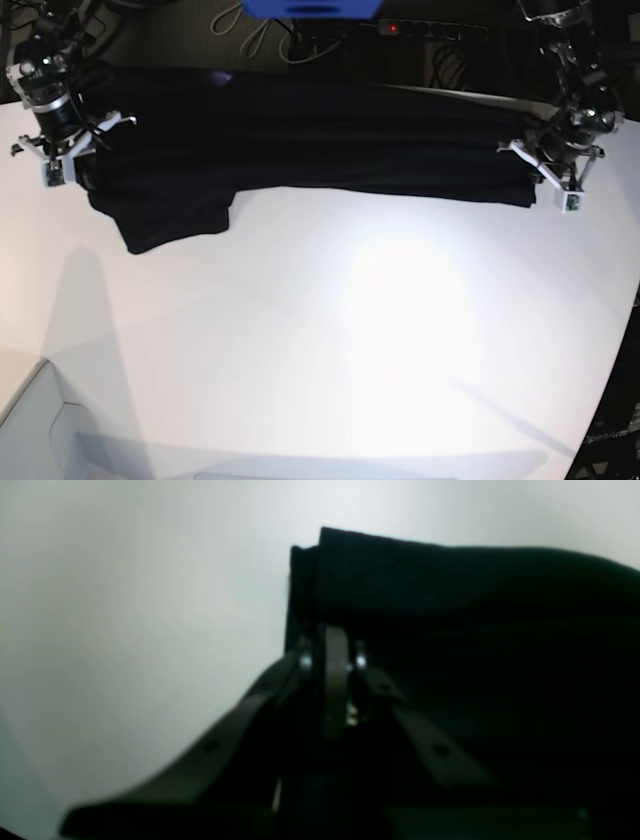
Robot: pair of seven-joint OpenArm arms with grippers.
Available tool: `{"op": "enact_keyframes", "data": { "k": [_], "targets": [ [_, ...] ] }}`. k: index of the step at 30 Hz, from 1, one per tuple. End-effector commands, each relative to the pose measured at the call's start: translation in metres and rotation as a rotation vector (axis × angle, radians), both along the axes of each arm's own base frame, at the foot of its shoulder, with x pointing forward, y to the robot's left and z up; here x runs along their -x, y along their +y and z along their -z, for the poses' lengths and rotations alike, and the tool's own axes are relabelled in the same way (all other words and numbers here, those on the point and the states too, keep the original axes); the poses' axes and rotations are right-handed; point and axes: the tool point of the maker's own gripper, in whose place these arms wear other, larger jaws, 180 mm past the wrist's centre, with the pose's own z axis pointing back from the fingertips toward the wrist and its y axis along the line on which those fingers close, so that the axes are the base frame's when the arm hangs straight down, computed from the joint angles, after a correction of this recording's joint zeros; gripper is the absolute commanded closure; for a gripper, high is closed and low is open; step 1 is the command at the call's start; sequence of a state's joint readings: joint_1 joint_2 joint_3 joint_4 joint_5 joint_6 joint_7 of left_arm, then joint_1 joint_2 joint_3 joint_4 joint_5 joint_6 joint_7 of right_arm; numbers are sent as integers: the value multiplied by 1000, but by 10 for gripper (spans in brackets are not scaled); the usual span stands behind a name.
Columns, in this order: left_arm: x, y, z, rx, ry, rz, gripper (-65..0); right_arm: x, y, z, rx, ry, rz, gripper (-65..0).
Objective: Layout the t-shirt on the table in an organized manner, then fold the t-shirt properly
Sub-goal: 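Lift the hem with both grippers and fold it toward the collar edge, then hold the strip ends with both grippers and adjust the right gripper's grip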
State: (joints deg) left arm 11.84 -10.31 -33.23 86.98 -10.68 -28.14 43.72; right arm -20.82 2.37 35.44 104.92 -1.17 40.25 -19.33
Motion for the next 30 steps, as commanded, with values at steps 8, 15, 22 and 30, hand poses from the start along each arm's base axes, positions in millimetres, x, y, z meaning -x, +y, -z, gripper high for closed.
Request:
{"op": "enact_keyframes", "data": {
  "k": [8, 15, 22, 30],
  "targets": [
    [-3, 10, -5, -28, 2, 1, -2, 24, 10, 14, 2, 70, -61, 0],
    [-10, 13, -10, -34, -16, -3, -2, 46, 45, 50, -43, 195, -192, 0],
    [-9, 13, -9, -34, -14, -3, -2, 34, 33, 90, -113, 259, -137, 0],
    [-16, 12, -14, -27, -33, -6, -2, -20, 12, 103, -96, 249, -109, 0]
  ]
}}
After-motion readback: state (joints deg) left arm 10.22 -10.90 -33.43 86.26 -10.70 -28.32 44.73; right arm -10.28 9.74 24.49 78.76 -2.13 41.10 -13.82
